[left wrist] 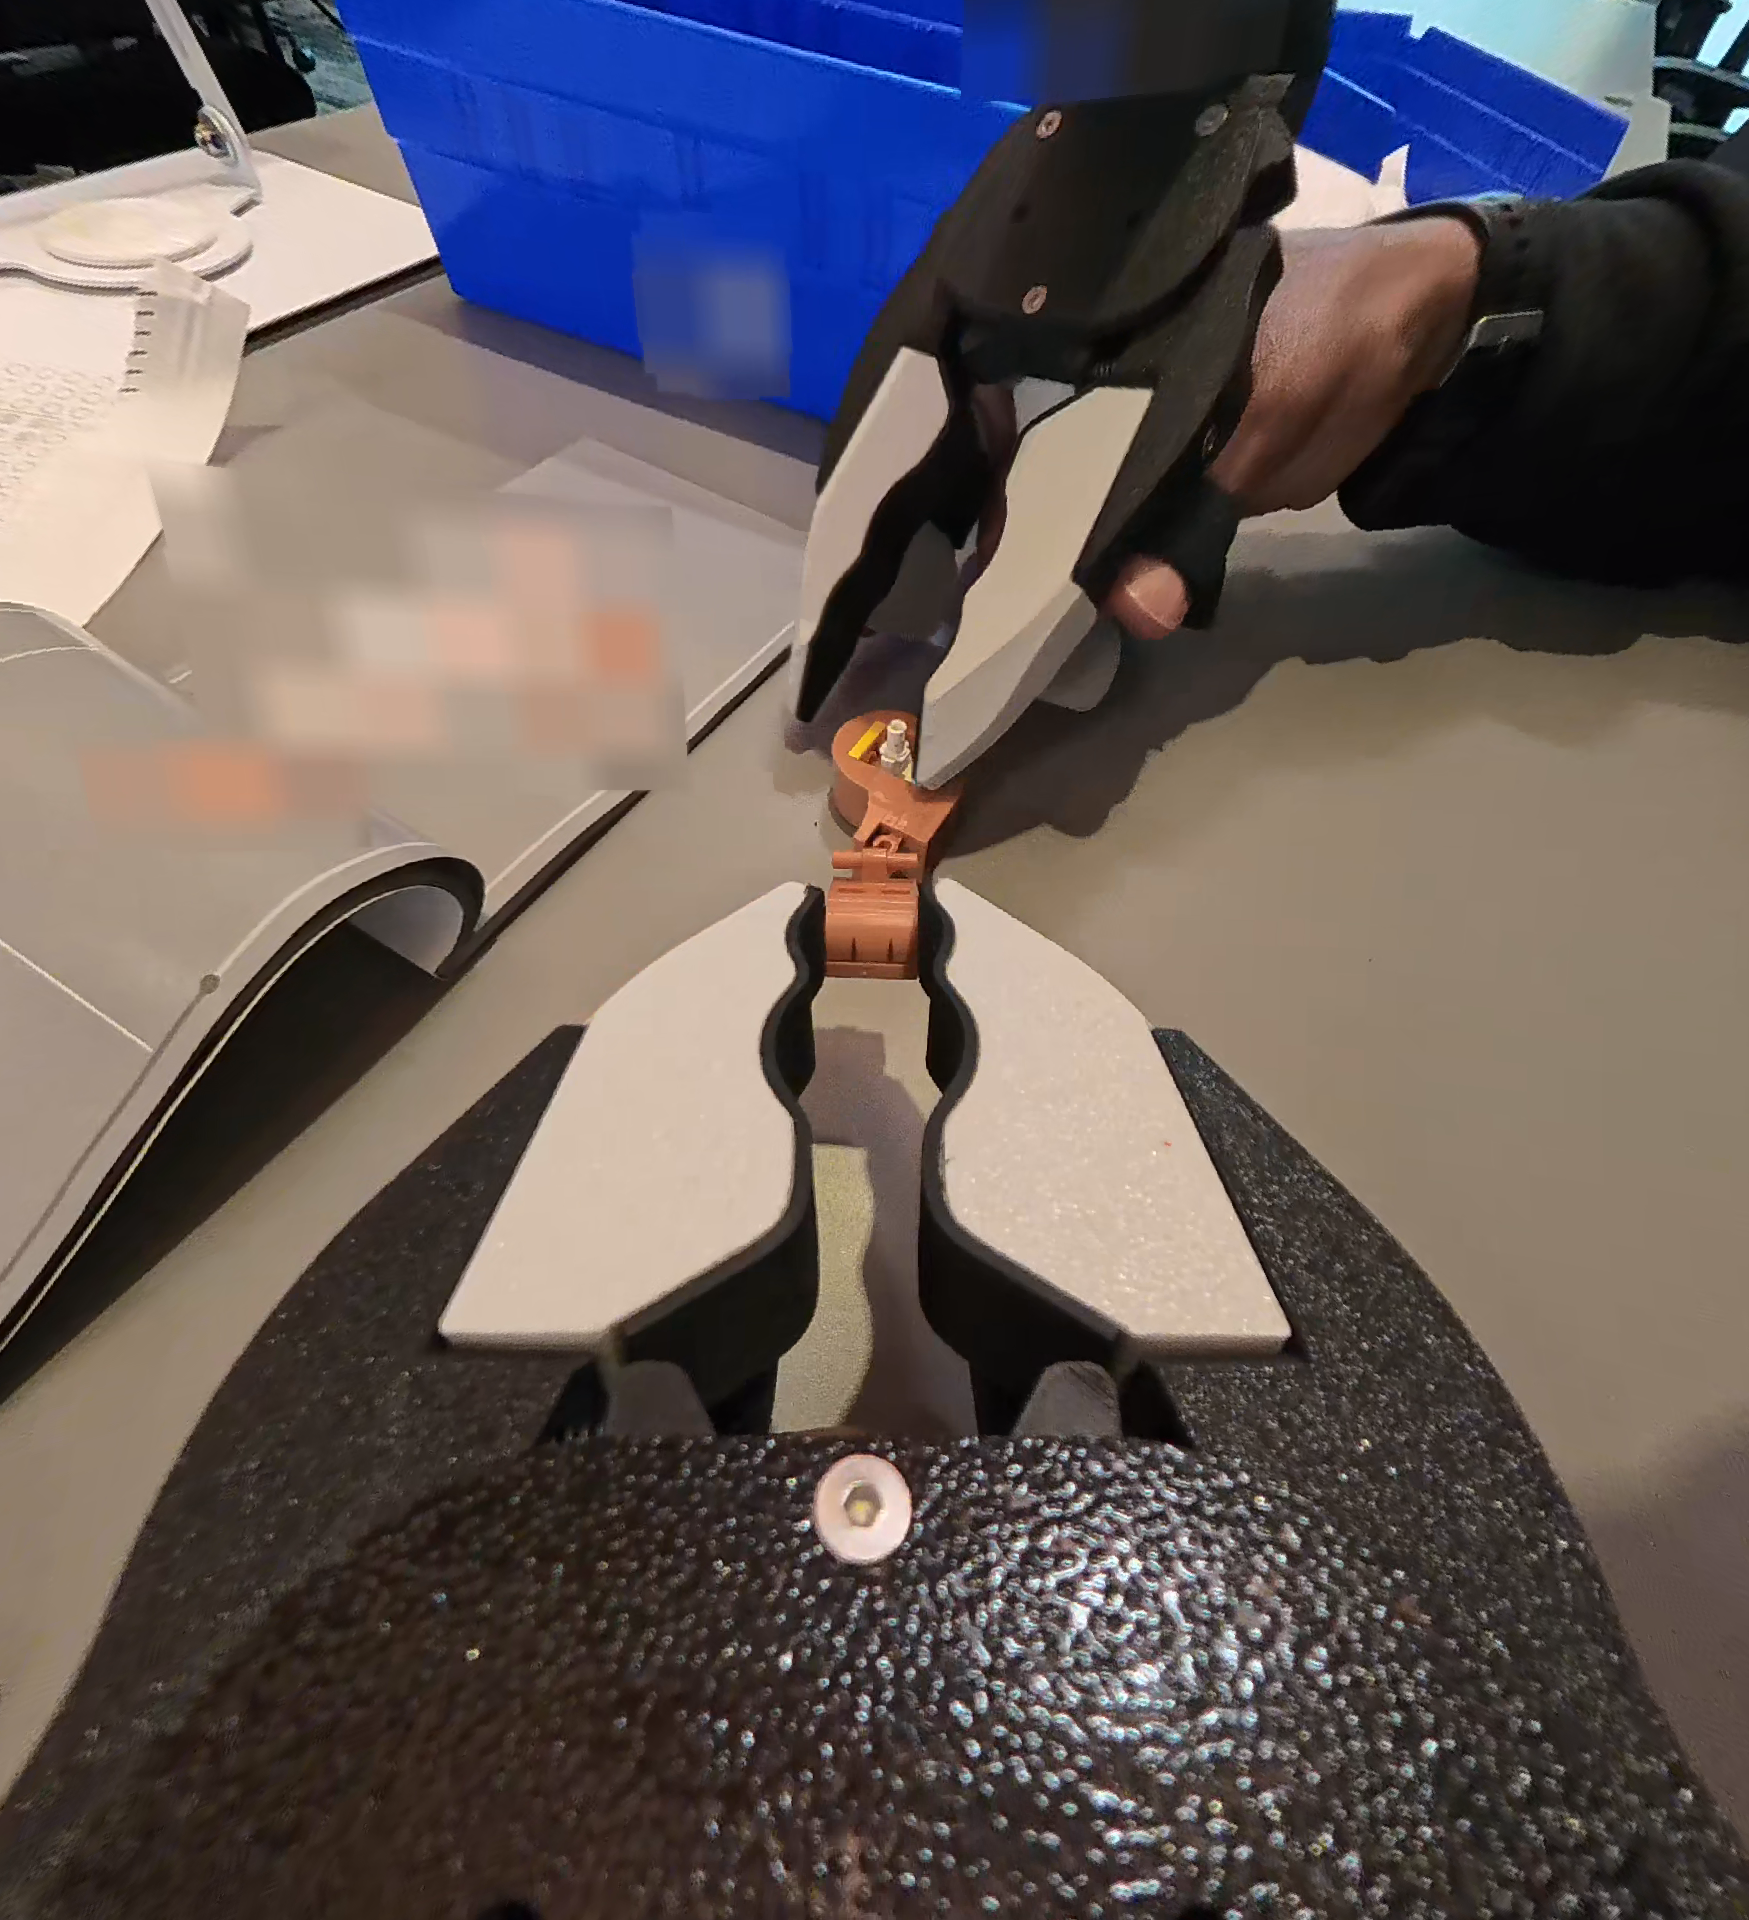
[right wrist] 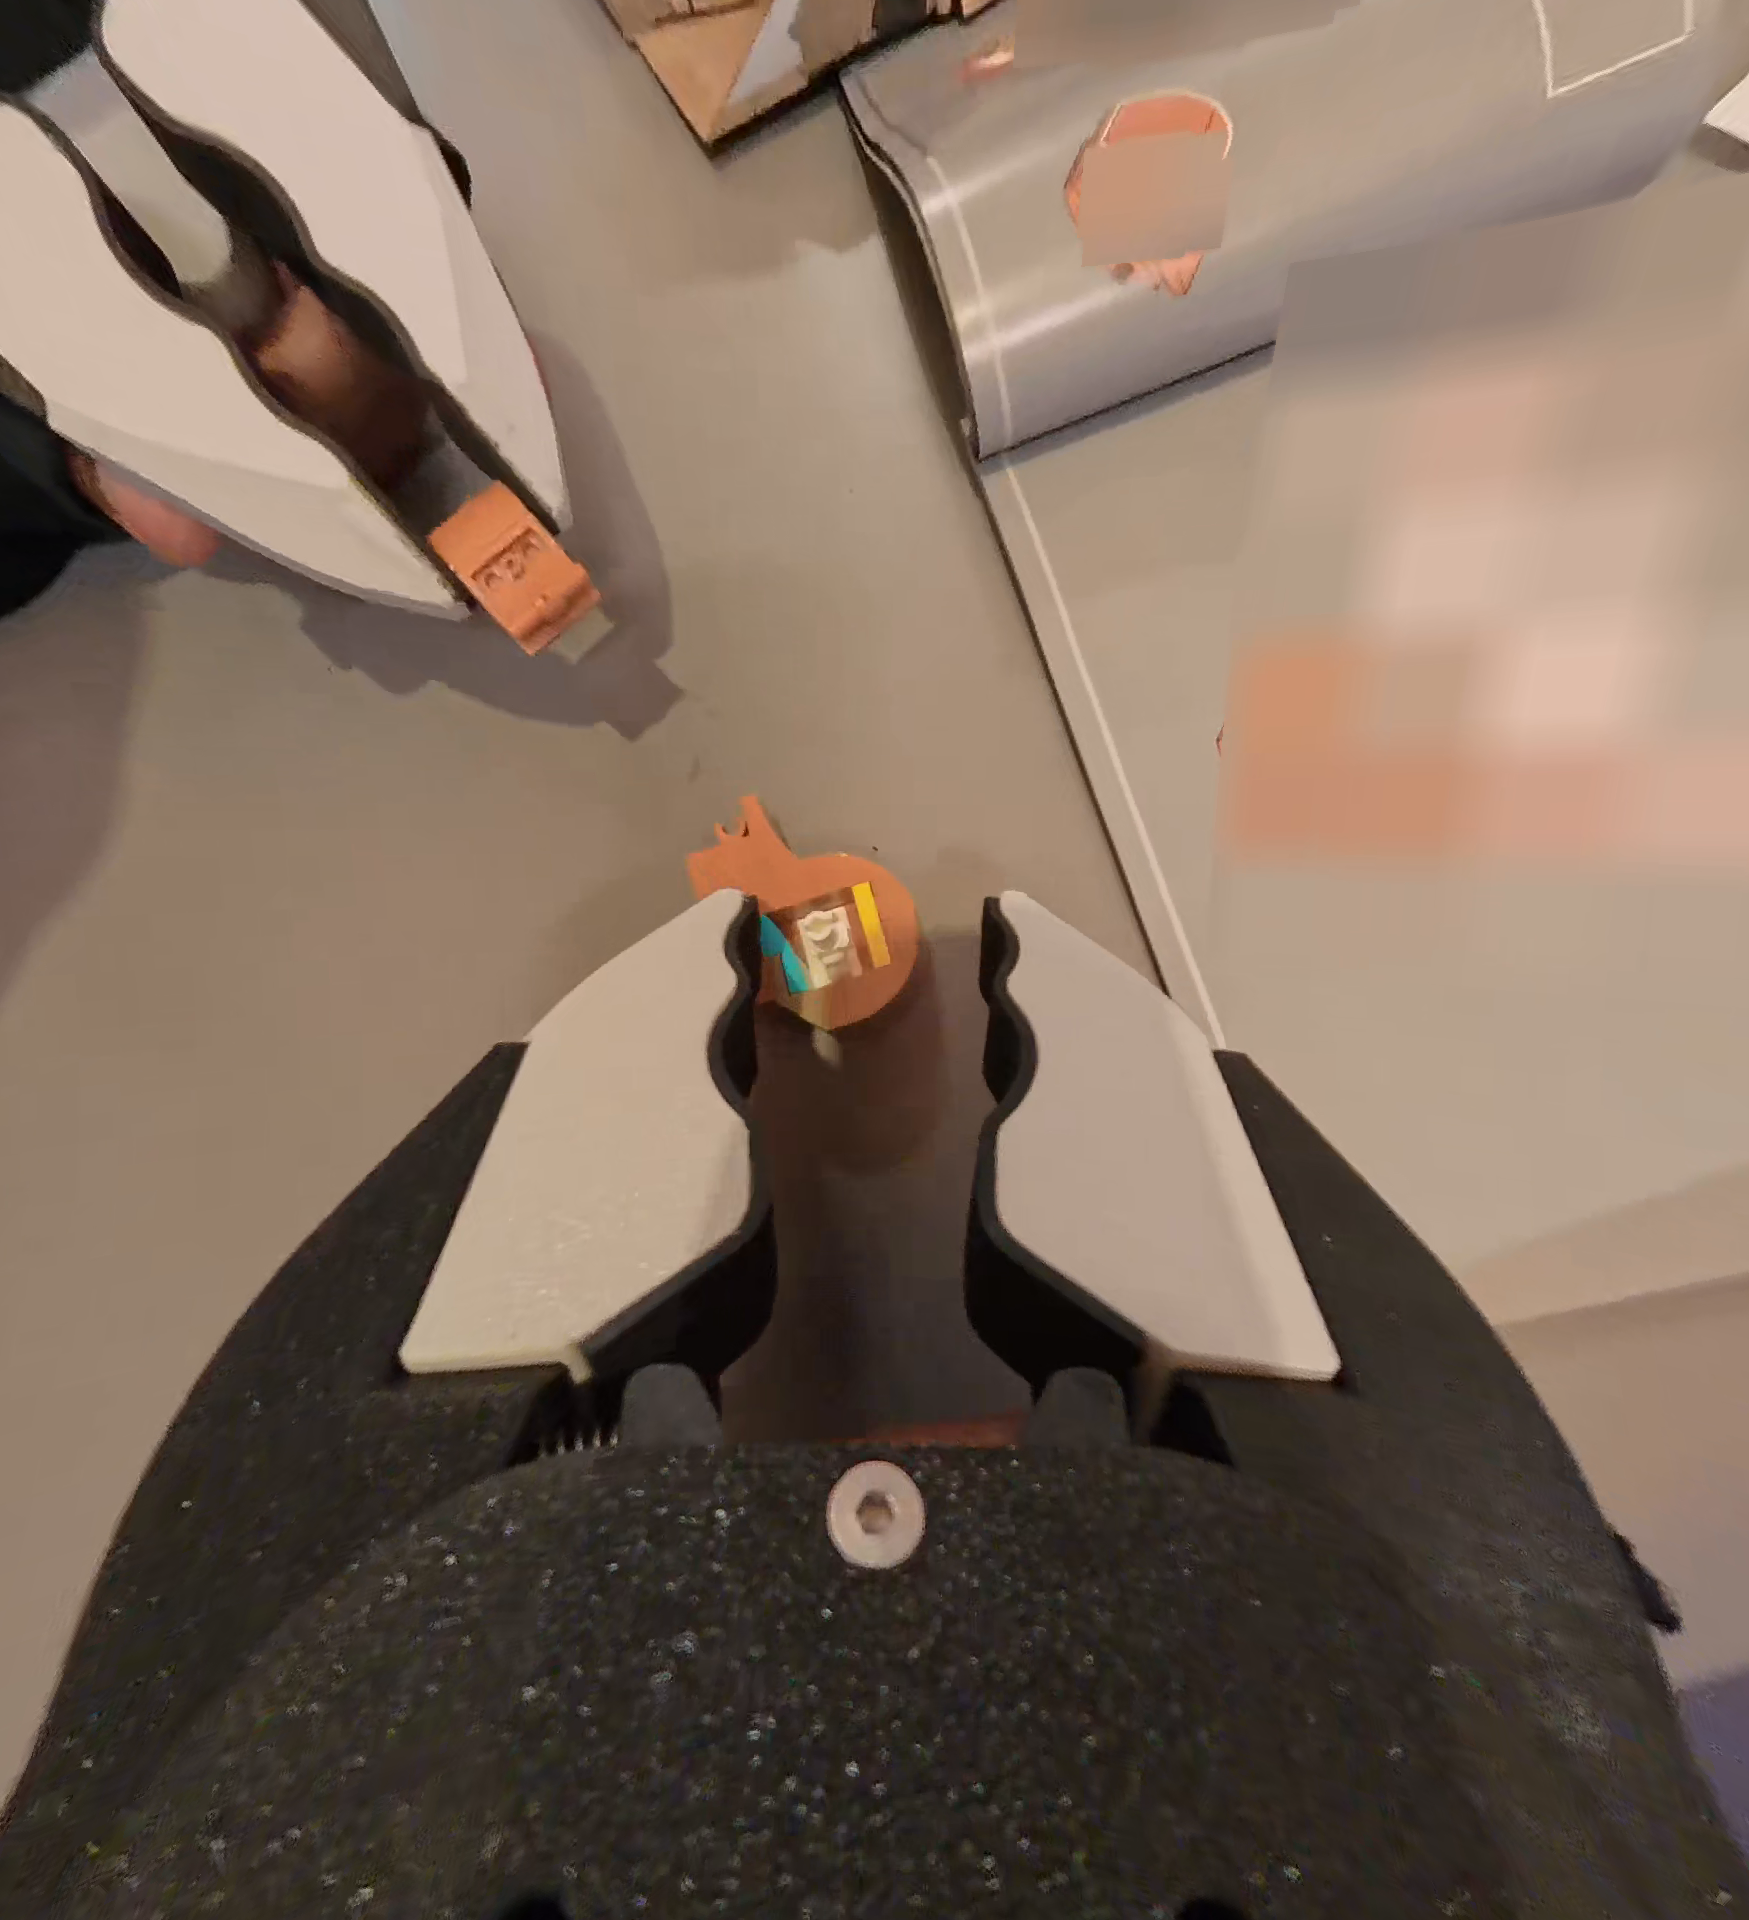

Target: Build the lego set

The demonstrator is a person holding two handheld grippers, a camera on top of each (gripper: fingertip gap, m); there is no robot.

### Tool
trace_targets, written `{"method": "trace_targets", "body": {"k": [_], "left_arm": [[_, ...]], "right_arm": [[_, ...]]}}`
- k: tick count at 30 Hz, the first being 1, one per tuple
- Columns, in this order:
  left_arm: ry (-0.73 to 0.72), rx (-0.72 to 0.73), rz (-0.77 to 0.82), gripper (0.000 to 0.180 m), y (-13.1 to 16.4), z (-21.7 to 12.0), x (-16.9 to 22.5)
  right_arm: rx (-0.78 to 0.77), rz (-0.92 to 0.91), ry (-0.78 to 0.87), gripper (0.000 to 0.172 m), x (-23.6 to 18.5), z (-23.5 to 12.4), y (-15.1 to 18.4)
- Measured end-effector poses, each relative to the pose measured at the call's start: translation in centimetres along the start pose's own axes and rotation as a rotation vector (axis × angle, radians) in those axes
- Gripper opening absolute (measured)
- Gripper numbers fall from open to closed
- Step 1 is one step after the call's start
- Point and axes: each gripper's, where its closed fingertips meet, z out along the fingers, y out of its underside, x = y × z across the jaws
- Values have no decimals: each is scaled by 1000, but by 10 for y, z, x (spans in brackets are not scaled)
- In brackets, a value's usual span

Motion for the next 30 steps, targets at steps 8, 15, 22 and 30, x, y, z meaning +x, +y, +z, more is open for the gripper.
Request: {"method": "trace_targets", "body": {"k": [8, 15, 22, 30], "left_arm": [[-7, -31, 23, 16, 4, 3, 2], [-19, -42, 43, 16, 5, 4, 2], [-24, -65, 84, 16, 8, 6, 6], [-38, -67, 138, 16, 9, 7, 10]], "right_arm": [[-13, -147, 84, 31, -15, -3, 1], [-9, -251, 204, 38, -28, -7, 8], [21, -278, 233, 37, -36, -10, 13], [56, -646, 470, 37, -47, -17, 15]]}}
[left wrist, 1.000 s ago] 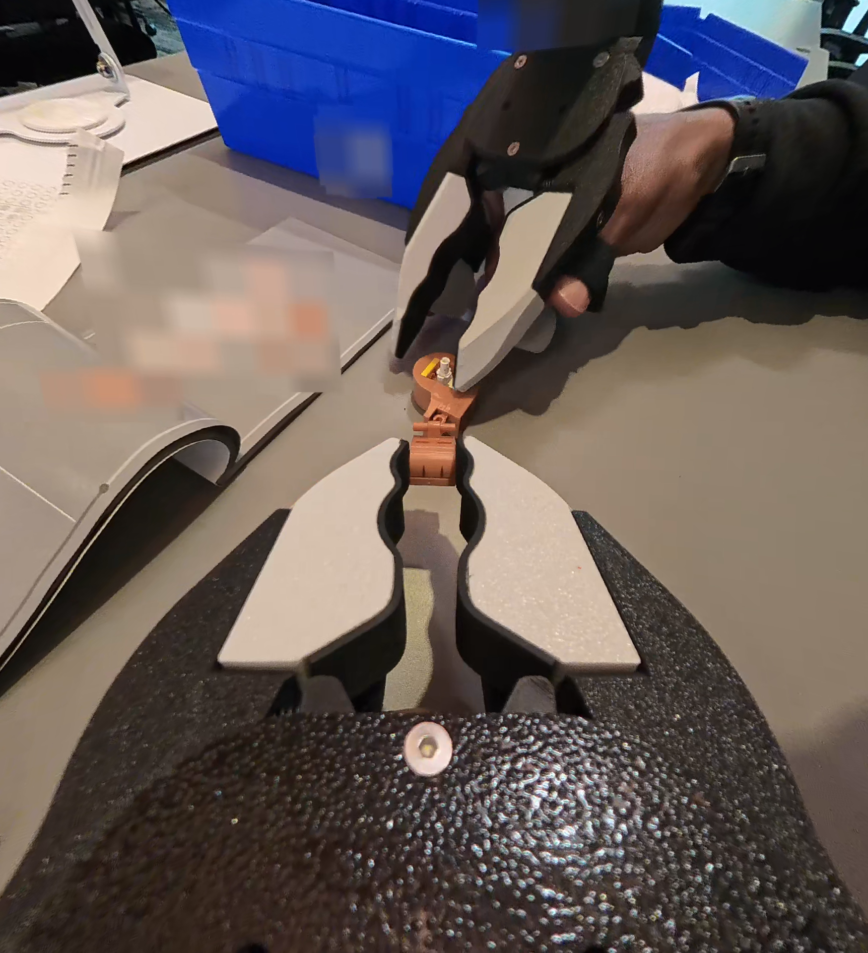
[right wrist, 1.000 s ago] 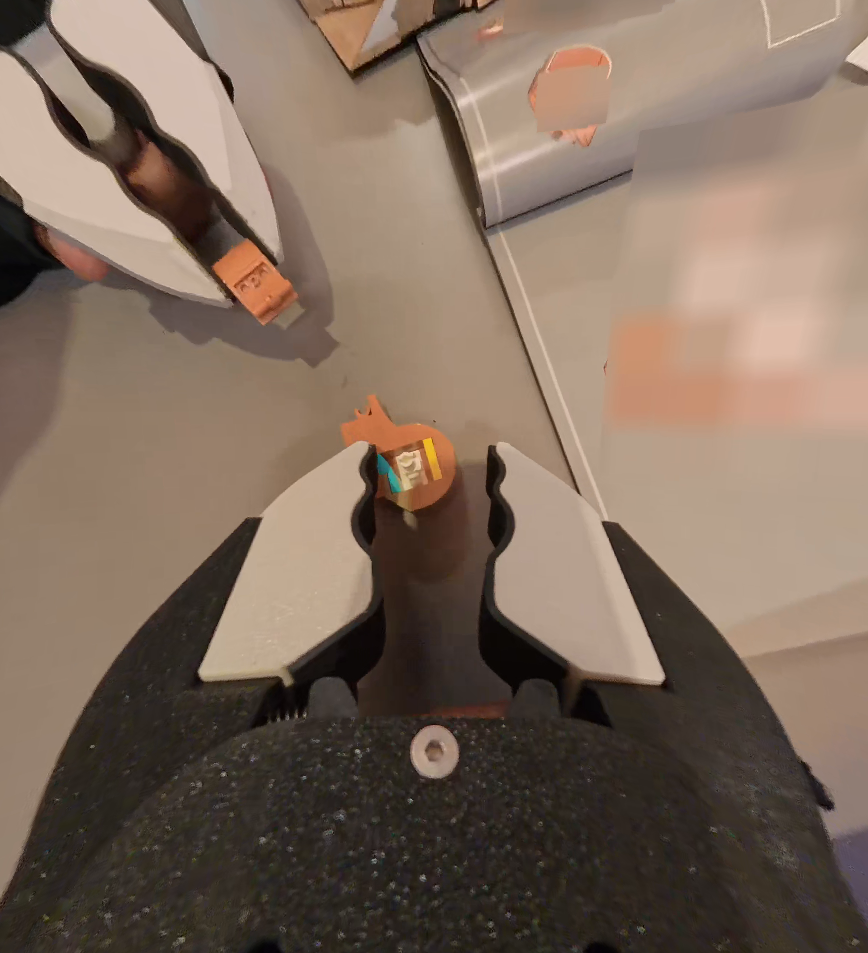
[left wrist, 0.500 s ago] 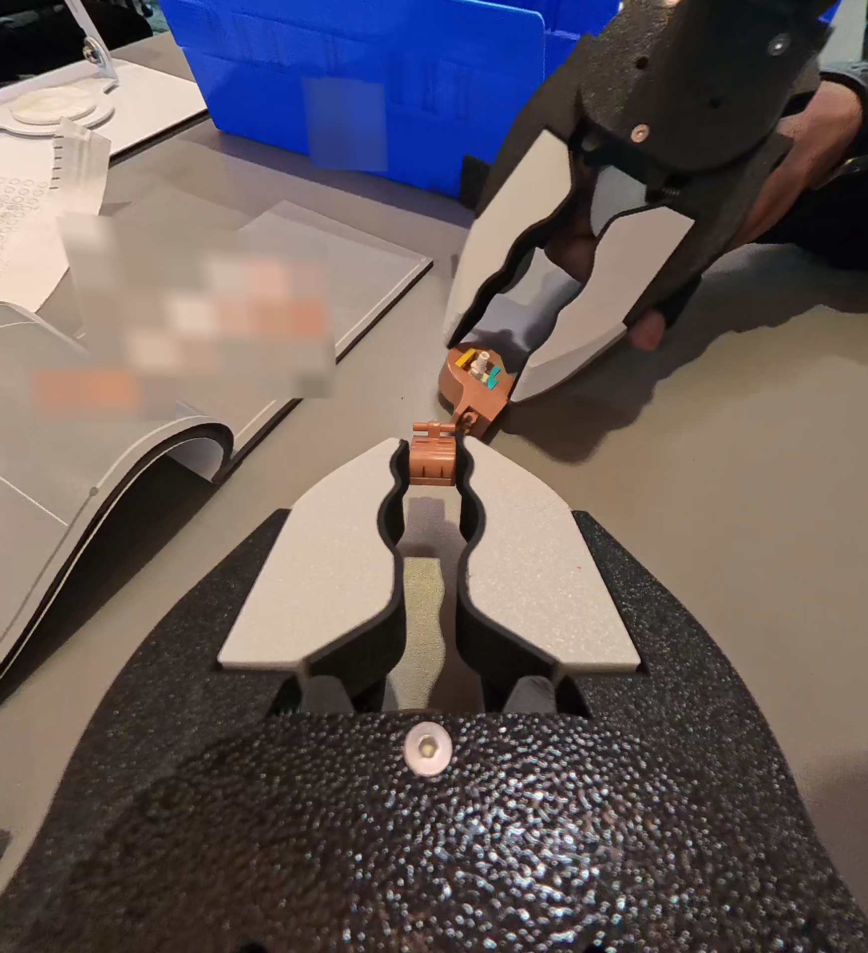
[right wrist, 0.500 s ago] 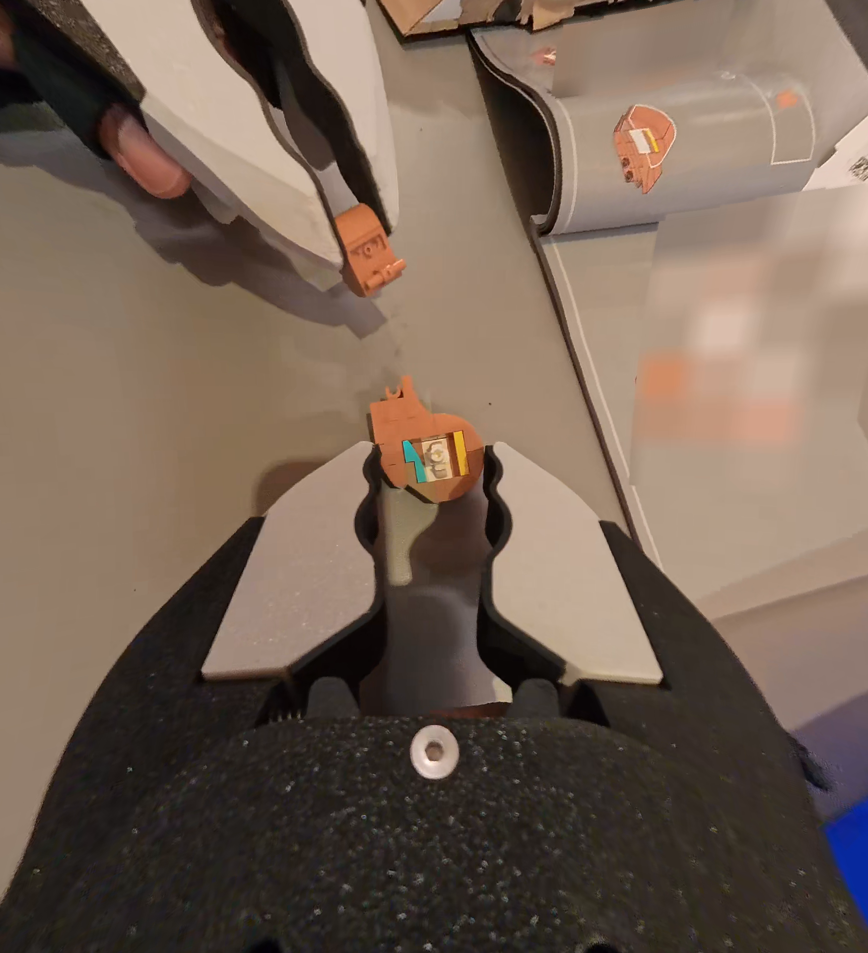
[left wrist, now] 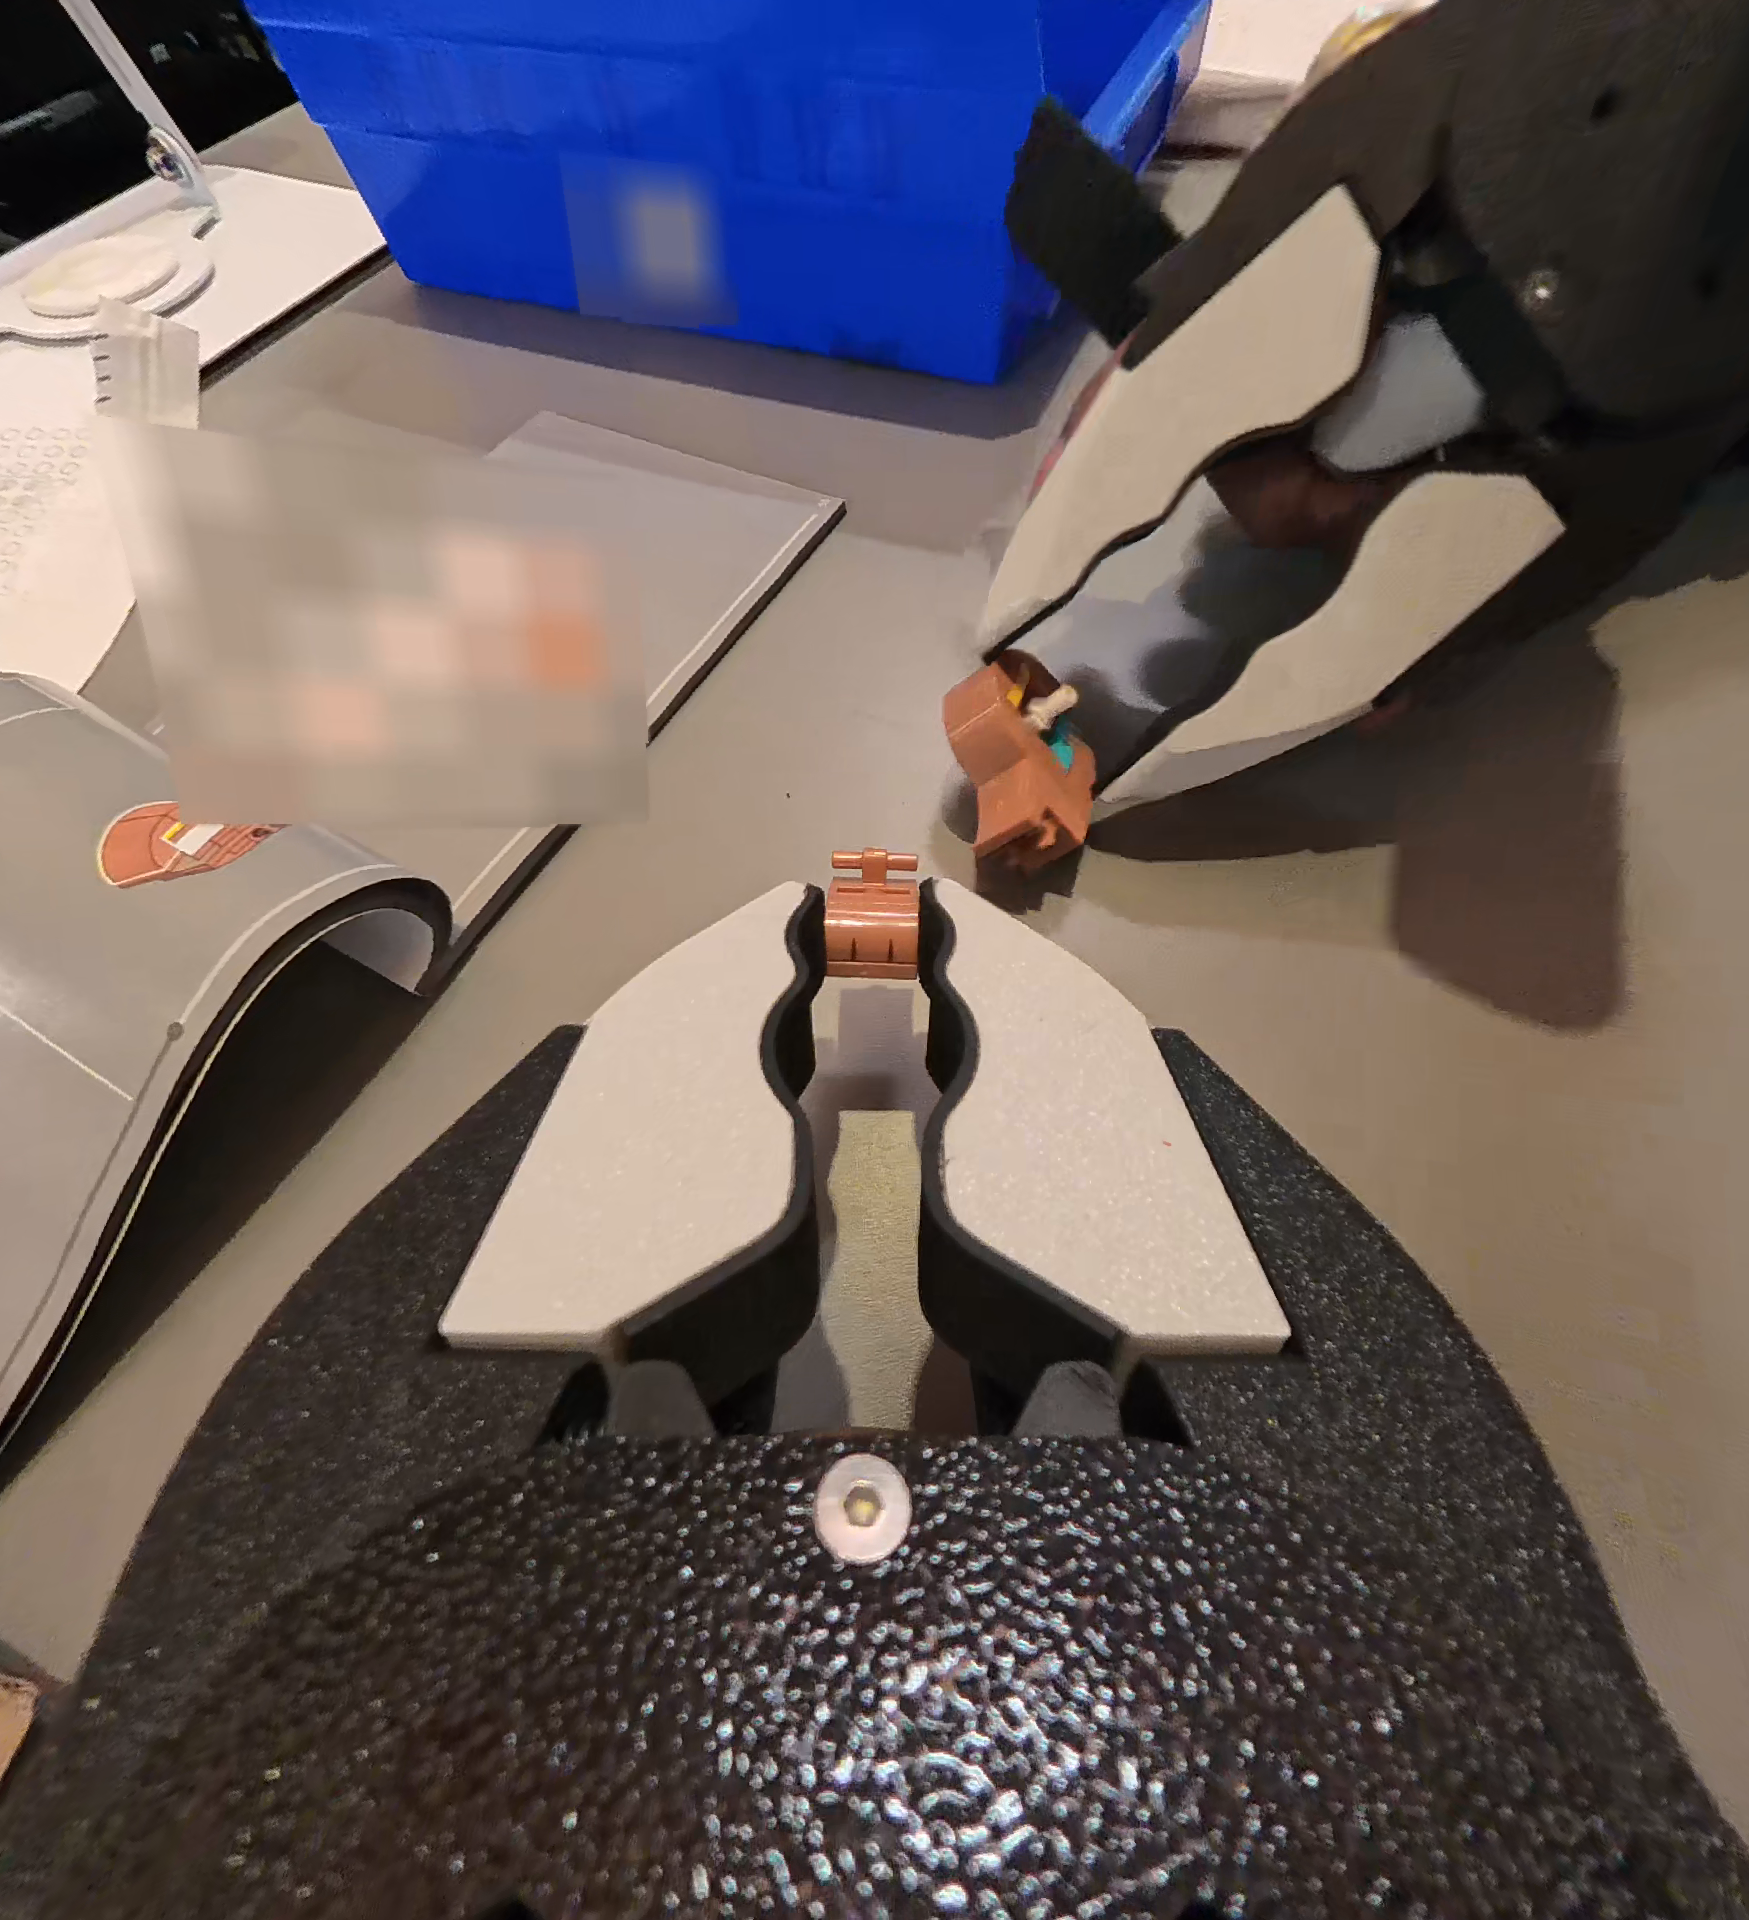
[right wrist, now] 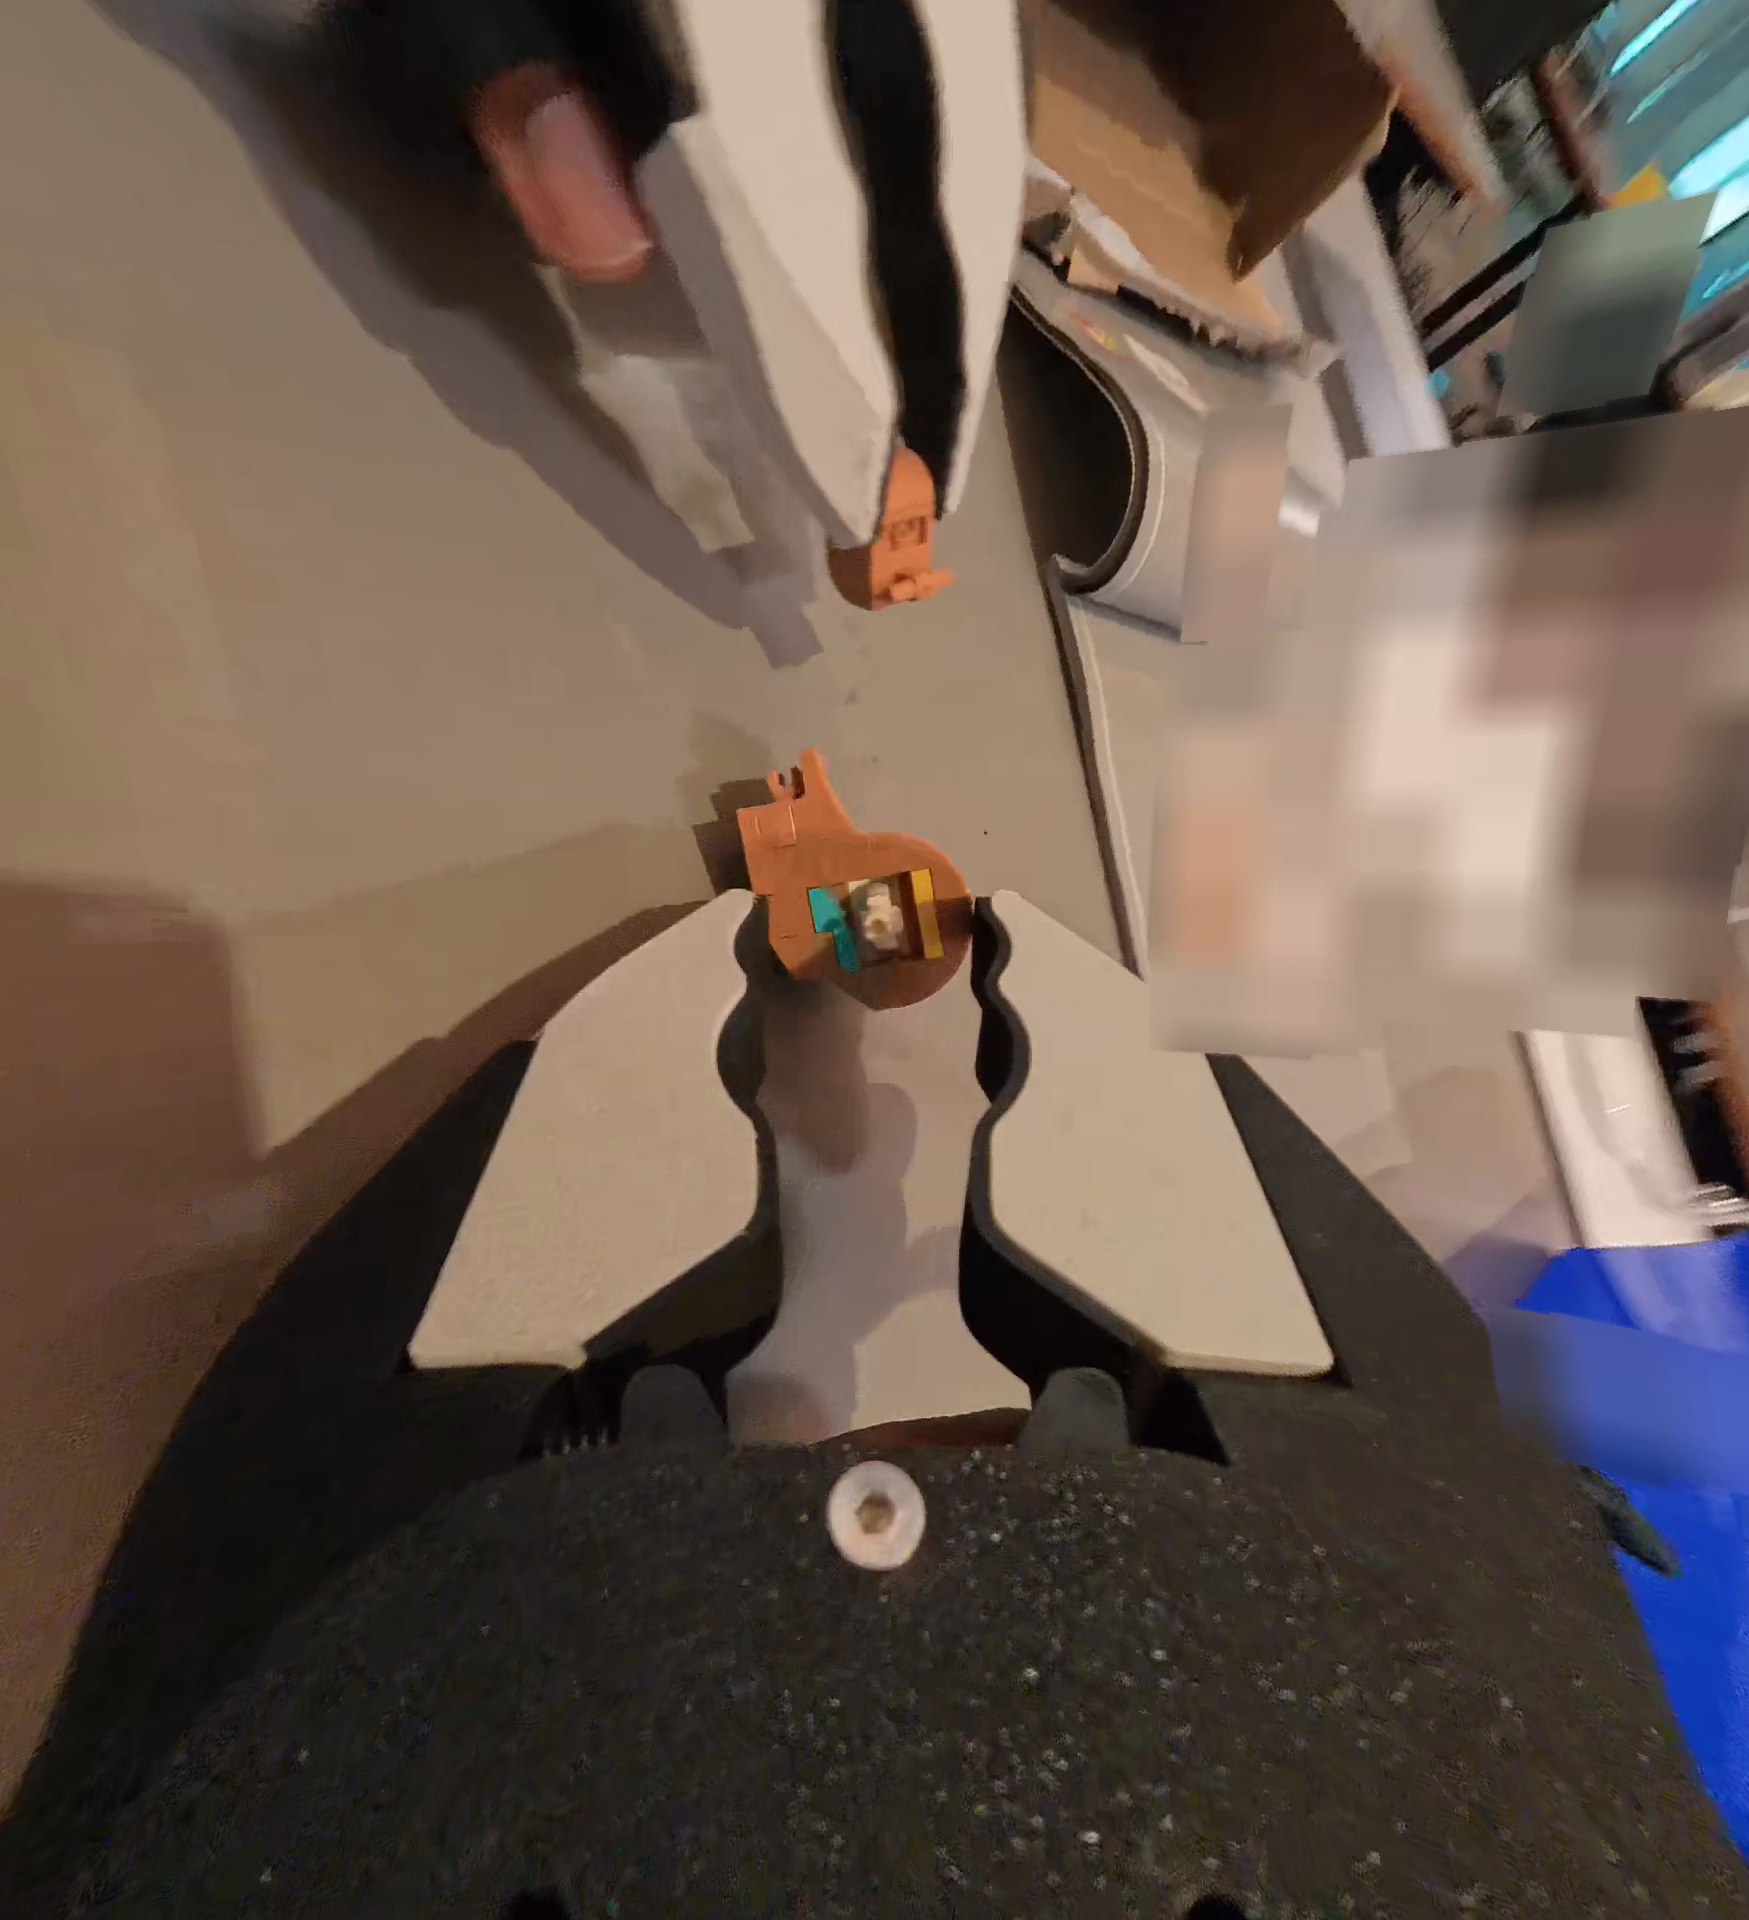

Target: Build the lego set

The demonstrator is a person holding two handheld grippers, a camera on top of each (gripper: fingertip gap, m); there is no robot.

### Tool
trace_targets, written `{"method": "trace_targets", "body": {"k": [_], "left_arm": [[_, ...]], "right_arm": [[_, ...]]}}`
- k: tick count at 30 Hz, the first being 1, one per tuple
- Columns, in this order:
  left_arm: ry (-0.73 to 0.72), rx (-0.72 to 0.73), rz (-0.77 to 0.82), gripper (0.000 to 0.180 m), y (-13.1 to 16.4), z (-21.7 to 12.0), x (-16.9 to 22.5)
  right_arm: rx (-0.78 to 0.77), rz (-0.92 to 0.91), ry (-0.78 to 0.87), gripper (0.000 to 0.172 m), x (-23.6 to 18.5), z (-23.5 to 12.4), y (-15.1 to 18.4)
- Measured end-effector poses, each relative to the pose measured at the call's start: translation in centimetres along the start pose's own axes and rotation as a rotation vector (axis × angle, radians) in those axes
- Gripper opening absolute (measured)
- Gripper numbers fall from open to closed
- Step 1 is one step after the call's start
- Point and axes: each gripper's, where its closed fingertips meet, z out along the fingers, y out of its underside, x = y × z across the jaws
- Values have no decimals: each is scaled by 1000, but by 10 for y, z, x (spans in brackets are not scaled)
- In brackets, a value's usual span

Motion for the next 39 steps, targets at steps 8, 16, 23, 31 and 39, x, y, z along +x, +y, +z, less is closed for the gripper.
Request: {"method": "trace_targets", "body": {"k": [8, 16, 23, 31, 39], "left_arm": [[-3, -5, 28, 16, 1, 1, 3], [30, -20, 39, 16, 2, 3, 8], [47, -60, 3, 16, 6, 7, 6], [48, -55, -8, 16, 7, 4, 8], [150, -89, -59, 16, 16, -5, 15]], "right_arm": [[52, -132, 28, 41, -14, -17, -4], [22, 626, -260, 46, 5, -10, 6], [-89, 818, -287, 48, 0, 7, 7], [-143, 652, -242, 35, -9, 11, -1], [-176, -72, -53, 33, -18, 5, -16]]}}
